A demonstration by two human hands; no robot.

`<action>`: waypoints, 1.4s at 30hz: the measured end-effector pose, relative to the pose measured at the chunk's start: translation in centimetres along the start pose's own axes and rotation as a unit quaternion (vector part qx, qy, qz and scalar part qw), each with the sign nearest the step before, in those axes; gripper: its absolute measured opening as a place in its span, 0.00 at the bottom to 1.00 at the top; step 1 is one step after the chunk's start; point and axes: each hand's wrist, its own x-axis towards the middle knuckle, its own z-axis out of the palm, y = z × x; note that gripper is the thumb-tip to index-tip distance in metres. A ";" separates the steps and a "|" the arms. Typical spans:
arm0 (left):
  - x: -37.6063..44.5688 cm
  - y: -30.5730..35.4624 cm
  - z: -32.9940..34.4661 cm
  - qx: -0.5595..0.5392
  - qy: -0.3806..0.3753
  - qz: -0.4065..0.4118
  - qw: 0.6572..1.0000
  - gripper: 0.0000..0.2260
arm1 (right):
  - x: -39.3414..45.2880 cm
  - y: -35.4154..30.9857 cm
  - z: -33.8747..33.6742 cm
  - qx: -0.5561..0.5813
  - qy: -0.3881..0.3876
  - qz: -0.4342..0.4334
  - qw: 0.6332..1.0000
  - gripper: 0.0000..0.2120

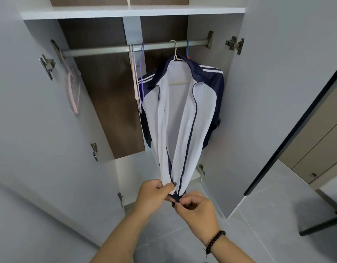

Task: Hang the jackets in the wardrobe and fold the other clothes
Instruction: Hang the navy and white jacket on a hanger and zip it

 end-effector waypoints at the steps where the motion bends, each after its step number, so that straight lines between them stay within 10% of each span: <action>1: -0.2 -0.1 -0.2 -0.006 -0.007 -0.005 1.000 0.16 | 0.1 0.0 0.1 -0.007 -0.003 -0.013 1.000 0.07; 12: -3.0 -4.3 1.7 -0.311 -0.141 -0.249 0.906 0.13 | -0.3 0.2 -0.9 -0.002 -0.020 -0.022 1.000 0.11; 25: -1.5 -3.4 2.0 -0.321 -0.066 -0.167 0.930 0.05 | -0.8 1.7 -2.9 0.071 0.031 0.070 0.995 0.11; 32: -1.3 -3.1 2.2 -0.307 -0.091 -0.155 0.935 0.07 | -1.2 2.1 -3.7 0.394 0.059 0.263 0.879 0.09; 42: -2.0 -2.7 2.9 -0.407 -0.064 -0.113 0.904 0.09 | -1.0 1.0 -2.5 0.452 0.037 0.270 0.849 0.10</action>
